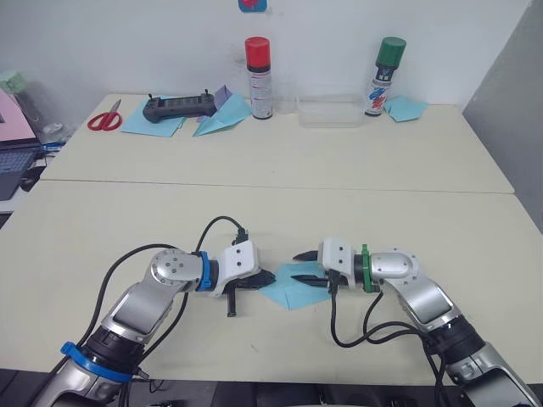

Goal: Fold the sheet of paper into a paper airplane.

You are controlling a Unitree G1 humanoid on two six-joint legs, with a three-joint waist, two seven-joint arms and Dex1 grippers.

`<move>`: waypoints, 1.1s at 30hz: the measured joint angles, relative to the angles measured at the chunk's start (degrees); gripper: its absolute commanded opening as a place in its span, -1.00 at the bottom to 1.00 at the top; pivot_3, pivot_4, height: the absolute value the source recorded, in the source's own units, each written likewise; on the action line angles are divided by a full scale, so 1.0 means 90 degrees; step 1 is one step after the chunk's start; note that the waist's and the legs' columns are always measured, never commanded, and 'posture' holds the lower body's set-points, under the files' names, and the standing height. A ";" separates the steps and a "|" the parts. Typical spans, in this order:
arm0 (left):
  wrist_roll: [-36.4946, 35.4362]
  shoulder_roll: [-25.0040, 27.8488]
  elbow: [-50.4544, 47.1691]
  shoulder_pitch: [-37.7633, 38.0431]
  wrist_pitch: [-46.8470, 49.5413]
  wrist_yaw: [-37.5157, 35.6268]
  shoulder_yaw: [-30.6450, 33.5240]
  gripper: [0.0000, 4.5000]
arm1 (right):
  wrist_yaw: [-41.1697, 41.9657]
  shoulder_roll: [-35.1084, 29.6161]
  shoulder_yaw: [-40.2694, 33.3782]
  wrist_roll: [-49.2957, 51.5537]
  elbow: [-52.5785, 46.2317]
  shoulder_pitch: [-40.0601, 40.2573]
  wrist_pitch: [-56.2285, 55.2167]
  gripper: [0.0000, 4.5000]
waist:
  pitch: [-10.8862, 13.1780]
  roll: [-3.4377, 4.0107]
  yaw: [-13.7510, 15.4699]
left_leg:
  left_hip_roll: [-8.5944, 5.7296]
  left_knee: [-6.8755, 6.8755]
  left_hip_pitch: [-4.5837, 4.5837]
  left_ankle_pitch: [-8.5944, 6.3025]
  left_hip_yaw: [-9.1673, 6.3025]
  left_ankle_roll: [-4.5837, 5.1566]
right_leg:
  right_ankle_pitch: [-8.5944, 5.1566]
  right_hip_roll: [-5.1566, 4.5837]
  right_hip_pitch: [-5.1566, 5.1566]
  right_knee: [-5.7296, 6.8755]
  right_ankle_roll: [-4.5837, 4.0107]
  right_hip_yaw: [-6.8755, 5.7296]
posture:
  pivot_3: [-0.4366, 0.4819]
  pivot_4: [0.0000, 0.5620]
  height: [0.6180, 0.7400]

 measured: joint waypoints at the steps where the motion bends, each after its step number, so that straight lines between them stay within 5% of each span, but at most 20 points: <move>1: 0.0000 -0.0015 0.0003 0.0020 -0.0007 0.0003 0.0002 -1.00 | 0.0013 -0.0001 -0.0150 0.0192 -0.0124 -0.0002 0.0109 0.39 | 0.0000 0.0000 0.0000 | 0.0000 0.0000 0.0000 0.0000 0.0000 0.0000 | 0.0000 0.0000 0.0001 0.0000 0.0000 0.0000 | -0.05 -0.47 1.00; 6: 0.0002 -0.0070 0.0014 0.0127 -0.0099 0.0052 0.0032 -1.00 | 0.0093 0.0090 -0.0655 0.1078 -0.0816 -0.0002 0.0395 0.39 | -0.0001 0.0001 -0.0001 | 0.0000 0.0000 0.0003 0.0000 -0.0001 0.0000 | 0.0000 -0.0001 0.0005 -0.0003 0.0000 -0.0002 | -0.05 -0.47 1.00; 8: 0.0002 -0.0080 0.0027 0.0136 -0.0131 0.0072 0.0029 -1.00 | 0.0142 0.0095 -0.0593 0.1114 -0.0967 0.0037 0.0414 0.24 | -0.0001 0.0001 -0.0001 | 0.0000 0.0000 0.0003 0.0000 -0.0001 0.0000 | 0.0000 -0.0001 0.0007 -0.0006 0.0000 -0.0002 | -0.05 -0.47 1.00; 14: 0.0007 -0.0125 0.0193 0.0024 -0.0254 0.0025 -0.0024 -1.00 | 0.0008 0.0159 0.0398 0.0305 -0.0450 0.0289 0.0418 -0.38 | -0.0010 -0.0003 0.0004 | -0.0003 0.0000 0.0008 0.0000 0.0000 0.0000 | 0.0001 -0.0004 0.0013 -0.0014 0.0002 -0.0003 | -0.05 -0.47 1.00; 18: 0.0023 -0.0122 0.0302 -0.0068 -0.0335 -0.0062 -0.0051 -1.00 | -0.0096 0.0122 0.0703 -0.0047 -0.0208 0.0389 0.0461 -0.98 | -0.0014 0.0001 0.0010 | -0.0004 0.0000 0.0008 0.0000 0.0003 0.0000 | 0.0002 -0.0005 0.0016 -0.0019 0.0004 0.0000 | -0.05 -0.47 1.00; 33: 0.0035 -0.0147 0.0478 -0.0177 -0.0509 -0.0043 -0.0212 -1.00 | -0.0086 -0.0704 0.0221 0.0302 -0.0815 0.0674 0.1453 -0.98 | -0.0036 0.0012 0.0022 | -0.0011 -0.0001 0.0027 0.0000 0.0000 0.0000 | 0.0010 -0.0016 0.0060 -0.0068 0.0018 -0.0001 | -0.05 -0.47 1.00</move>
